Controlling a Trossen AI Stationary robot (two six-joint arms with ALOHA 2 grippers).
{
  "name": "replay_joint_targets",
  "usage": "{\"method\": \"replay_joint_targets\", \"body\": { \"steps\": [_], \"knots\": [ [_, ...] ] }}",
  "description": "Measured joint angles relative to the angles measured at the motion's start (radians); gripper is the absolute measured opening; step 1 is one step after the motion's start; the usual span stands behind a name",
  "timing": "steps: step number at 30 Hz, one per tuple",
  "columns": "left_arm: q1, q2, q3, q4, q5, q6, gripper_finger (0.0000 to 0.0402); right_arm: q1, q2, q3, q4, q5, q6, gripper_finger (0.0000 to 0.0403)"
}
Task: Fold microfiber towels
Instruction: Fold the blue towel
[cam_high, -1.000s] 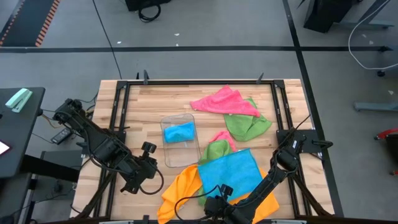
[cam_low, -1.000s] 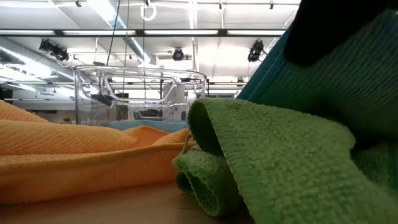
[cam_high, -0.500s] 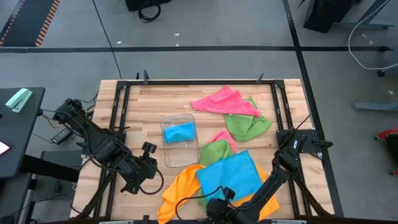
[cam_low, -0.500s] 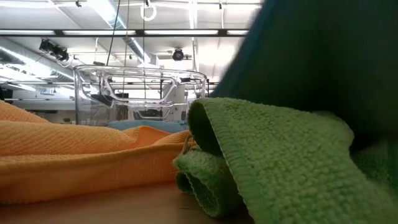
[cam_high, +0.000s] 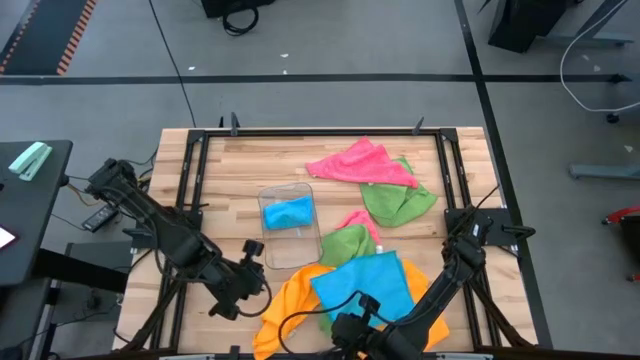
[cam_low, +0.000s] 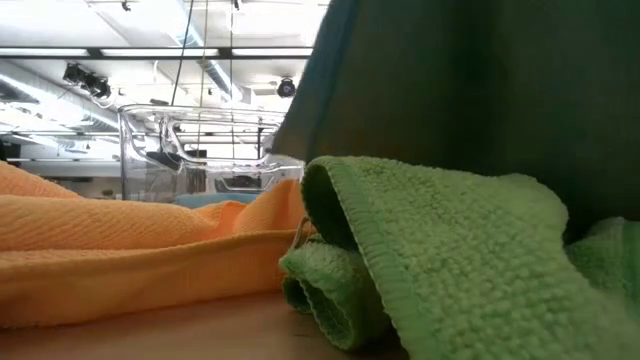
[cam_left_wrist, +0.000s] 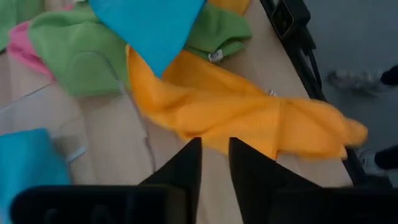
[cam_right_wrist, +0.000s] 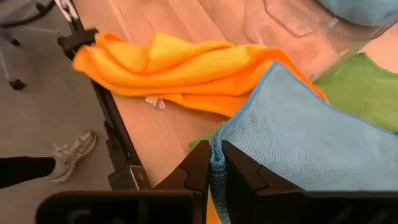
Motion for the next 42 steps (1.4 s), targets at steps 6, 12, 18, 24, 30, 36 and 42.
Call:
{"method": "replay_joint_targets", "body": {
  "steps": [6, 12, 18, 24, 30, 36, 42],
  "knots": [
    [0.03, 0.006, -0.176, 0.376, -0.062, -0.035, 0.0151, -0.011, -0.029, 0.0, -0.003, -0.006, -0.008, 0.0042],
    [0.039, 0.097, -0.205, 0.562, -0.099, 0.06, 0.02, -0.017, -0.032, 0.002, 0.011, -0.015, 0.015, 0.0042],
    [0.038, 0.28, -0.118, 0.657, -0.15, 0.154, 0.0234, -0.021, -0.032, 0.003, 0.017, -0.019, 0.023, 0.0042],
    [0.047, 0.414, -0.018, 0.65, -0.294, 0.247, 0.0259, -0.019, -0.032, 0.003, 0.021, -0.027, 0.051, 0.0042],
    [0.06, 0.492, 0.006, 0.639, -0.259, 0.331, 0.0263, -0.019, -0.032, 0.004, 0.027, -0.028, 0.063, 0.0042],
    [0.069, 0.541, 0.006, 0.62, -0.33, 0.334, 0.0245, -0.02, -0.032, 0.004, 0.035, -0.026, 0.068, 0.0042],
    [0.095, 0.587, 0.006, 0.639, -0.35, 0.333, 0.0207, -0.02, -0.032, 0.004, 0.035, -0.026, 0.054, 0.0042]
  ]
}}
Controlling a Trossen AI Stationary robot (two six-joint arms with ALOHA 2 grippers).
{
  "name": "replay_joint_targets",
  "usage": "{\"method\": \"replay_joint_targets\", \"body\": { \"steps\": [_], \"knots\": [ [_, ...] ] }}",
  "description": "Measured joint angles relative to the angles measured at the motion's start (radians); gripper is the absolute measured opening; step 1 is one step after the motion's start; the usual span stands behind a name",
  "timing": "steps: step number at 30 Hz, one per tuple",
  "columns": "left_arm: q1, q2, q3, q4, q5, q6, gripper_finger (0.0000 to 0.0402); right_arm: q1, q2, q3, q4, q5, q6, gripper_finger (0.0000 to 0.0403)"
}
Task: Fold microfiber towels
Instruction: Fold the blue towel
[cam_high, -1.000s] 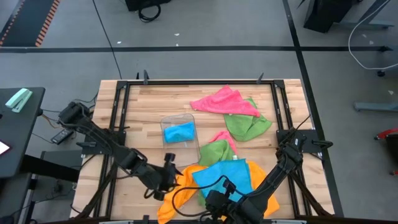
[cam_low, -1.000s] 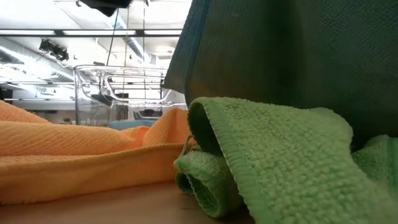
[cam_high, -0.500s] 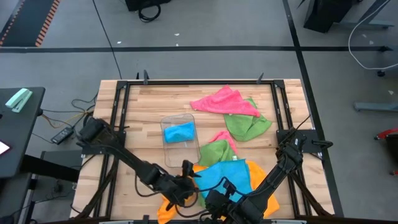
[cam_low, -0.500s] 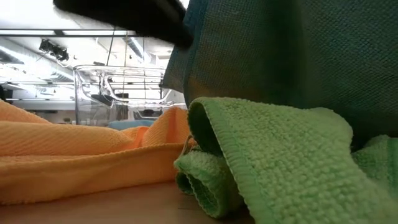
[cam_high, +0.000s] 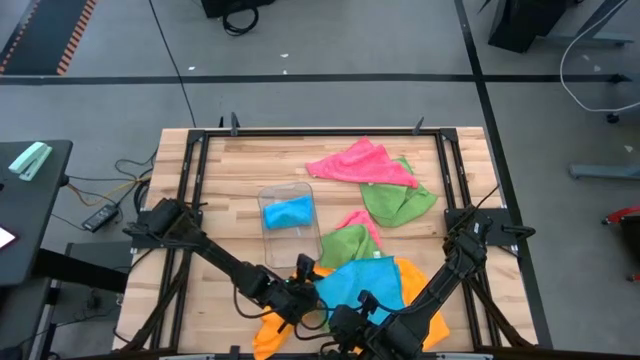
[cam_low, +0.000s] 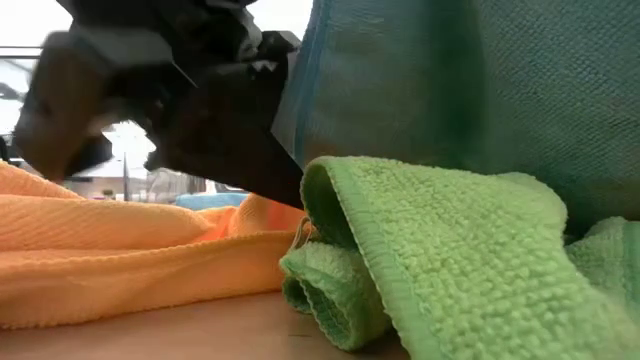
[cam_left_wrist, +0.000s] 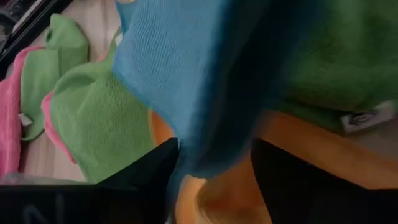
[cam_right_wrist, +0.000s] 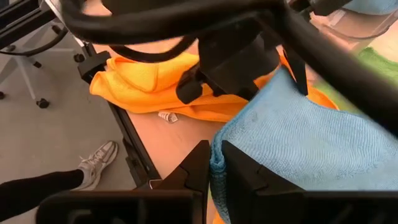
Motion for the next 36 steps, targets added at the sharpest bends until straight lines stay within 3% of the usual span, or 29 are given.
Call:
{"method": "replay_joint_targets", "body": {
  "steps": [4, 12, 19, 25, 31, 36],
  "knots": [
    [0.005, 0.013, 0.0, 0.006, -0.003, 0.0, 0.0155, 0.0, 0.0, 0.0, 0.0, 0.0, 0.001, 0.0042],
    [0.005, 0.011, 0.0, 0.008, 0.007, -0.036, 0.0015, 0.0, 0.0, 0.0, 0.0, 0.004, 0.012, 0.0042],
    [0.004, -0.029, -0.002, -0.023, 0.148, -0.067, 0.0022, 0.001, -0.003, 0.0, -0.007, -0.03, 0.013, 0.0042],
    [0.011, -0.181, -0.002, -0.054, 0.354, -0.063, 0.0012, 0.002, -0.046, 0.0, -0.058, -0.098, -0.017, 0.0042],
    [0.056, -0.31, -0.002, -0.116, 0.469, -0.056, 0.0017, -0.002, -0.113, 0.001, -0.106, -0.124, -0.098, 0.0042],
    [0.111, -0.348, -0.002, -0.14, 0.579, -0.127, 0.0014, -0.002, -0.157, 0.001, -0.2, -0.124, -0.116, 0.0042]
  ]
}}
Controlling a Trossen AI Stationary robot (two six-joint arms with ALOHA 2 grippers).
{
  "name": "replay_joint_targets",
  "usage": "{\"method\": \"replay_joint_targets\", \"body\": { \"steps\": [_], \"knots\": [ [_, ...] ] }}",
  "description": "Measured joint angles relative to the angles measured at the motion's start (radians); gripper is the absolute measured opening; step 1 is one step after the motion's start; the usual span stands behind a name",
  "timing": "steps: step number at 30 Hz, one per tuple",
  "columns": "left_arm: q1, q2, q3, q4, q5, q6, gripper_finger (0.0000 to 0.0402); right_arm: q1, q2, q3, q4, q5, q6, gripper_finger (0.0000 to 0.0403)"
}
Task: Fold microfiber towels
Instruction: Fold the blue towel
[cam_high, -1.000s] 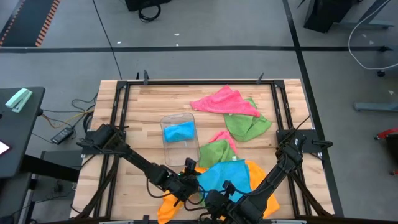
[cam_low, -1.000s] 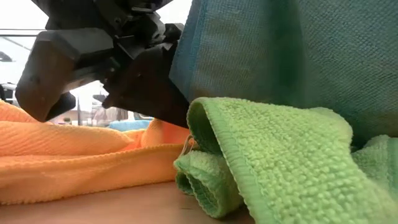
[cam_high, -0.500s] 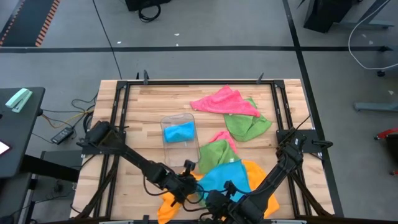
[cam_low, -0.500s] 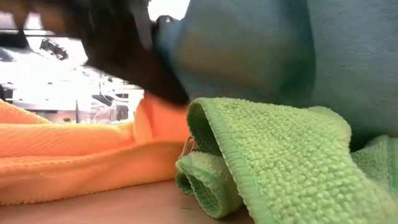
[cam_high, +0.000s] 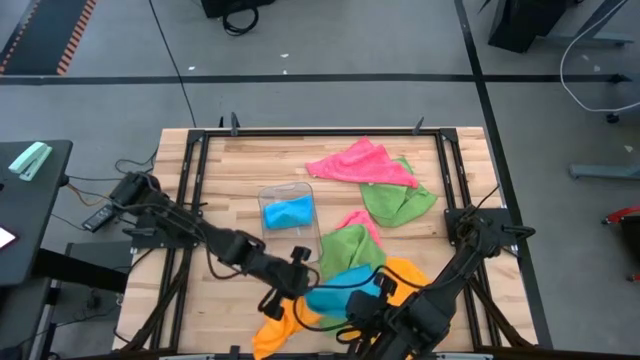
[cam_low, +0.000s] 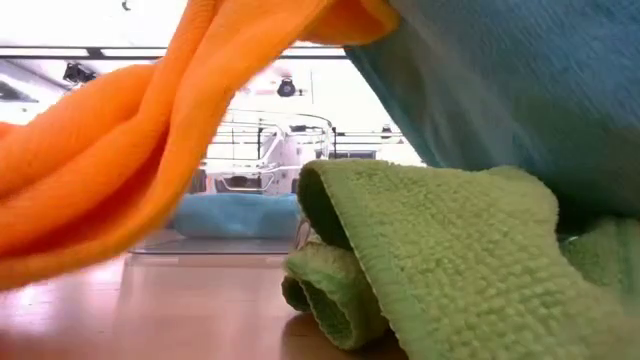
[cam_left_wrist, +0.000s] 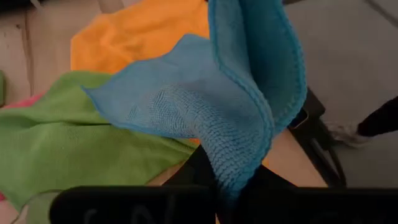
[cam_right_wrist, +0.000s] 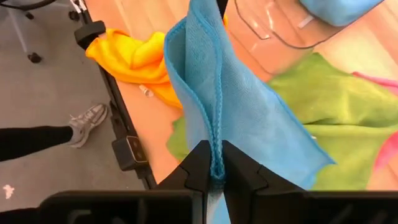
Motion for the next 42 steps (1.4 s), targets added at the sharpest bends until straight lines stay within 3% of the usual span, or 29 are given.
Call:
{"method": "replay_joint_targets", "body": {
  "steps": [8, 14, 20, 28, 37, 42],
  "knots": [
    [0.014, 0.018, 0.0, 0.006, 0.019, -0.053, 0.0034, -0.014, -0.006, 0.0, -0.008, -0.002, -0.029, 0.0041],
    [-0.008, 0.018, 0.0, 0.028, -0.022, -0.067, 0.0054, -0.035, -0.003, 0.0, -0.003, -0.008, -0.028, 0.0041],
    [-0.041, 0.019, 0.0, 0.019, -0.086, -0.016, 0.0114, -0.059, -0.005, 0.0, -0.004, -0.008, -0.014, 0.0041],
    [-0.057, 0.045, 0.001, 0.02, -0.088, -0.006, 0.02, -0.06, -0.005, 0.0, -0.007, -0.015, 0.015, 0.0041],
    [-0.097, 0.102, 0.001, -0.023, -0.095, -0.069, 0.0201, -0.064, -0.029, 0.0, -0.072, -0.1, 0.118, 0.0041],
    [-0.117, 0.079, 0.001, -0.027, -0.218, -0.098, 0.0195, -0.064, -0.036, 0.0, -0.055, -0.116, 0.121, 0.0041]
  ]
}}
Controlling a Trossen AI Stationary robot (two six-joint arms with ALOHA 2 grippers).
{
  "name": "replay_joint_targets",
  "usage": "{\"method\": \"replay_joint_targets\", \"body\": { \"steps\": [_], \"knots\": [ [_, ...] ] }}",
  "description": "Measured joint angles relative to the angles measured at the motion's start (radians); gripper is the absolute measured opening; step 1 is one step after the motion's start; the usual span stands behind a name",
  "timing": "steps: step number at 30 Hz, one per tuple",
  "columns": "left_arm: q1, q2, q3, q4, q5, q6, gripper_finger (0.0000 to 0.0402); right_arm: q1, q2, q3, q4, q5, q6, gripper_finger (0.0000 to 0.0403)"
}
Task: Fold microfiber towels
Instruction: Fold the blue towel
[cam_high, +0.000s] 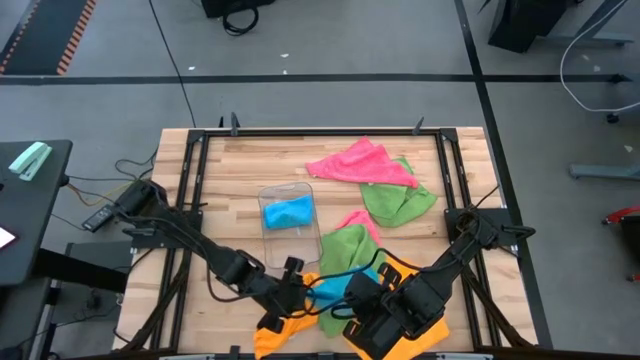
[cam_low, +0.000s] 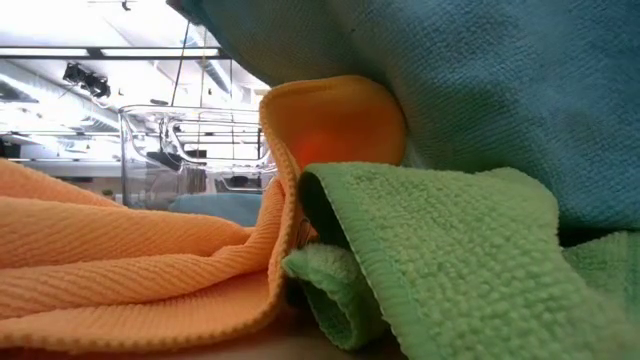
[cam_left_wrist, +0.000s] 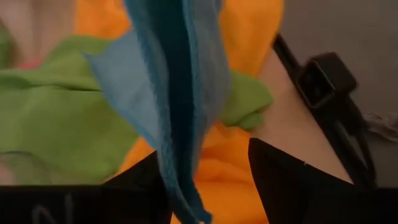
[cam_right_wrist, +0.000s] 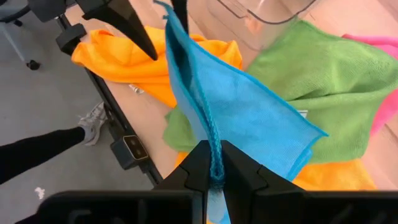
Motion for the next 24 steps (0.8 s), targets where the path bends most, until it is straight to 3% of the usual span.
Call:
{"method": "replay_joint_targets", "body": {
  "steps": [8, 16, 24],
  "knots": [
    [-0.013, -0.002, 0.001, 0.0, -0.082, -0.054, 0.0198, 0.0, -0.002, 0.0, 0.002, -0.009, 0.02, 0.0042],
    [-0.019, 0.006, 0.0, 0.002, -0.171, -0.013, 0.0179, 0.0, -0.002, 0.0, 0.003, -0.008, 0.015, 0.0042],
    [-0.026, 0.041, -0.001, -0.021, -0.156, 0.001, 0.0105, -0.002, -0.001, 0.0, 0.004, 0.007, 0.015, 0.0042]
  ]
}}
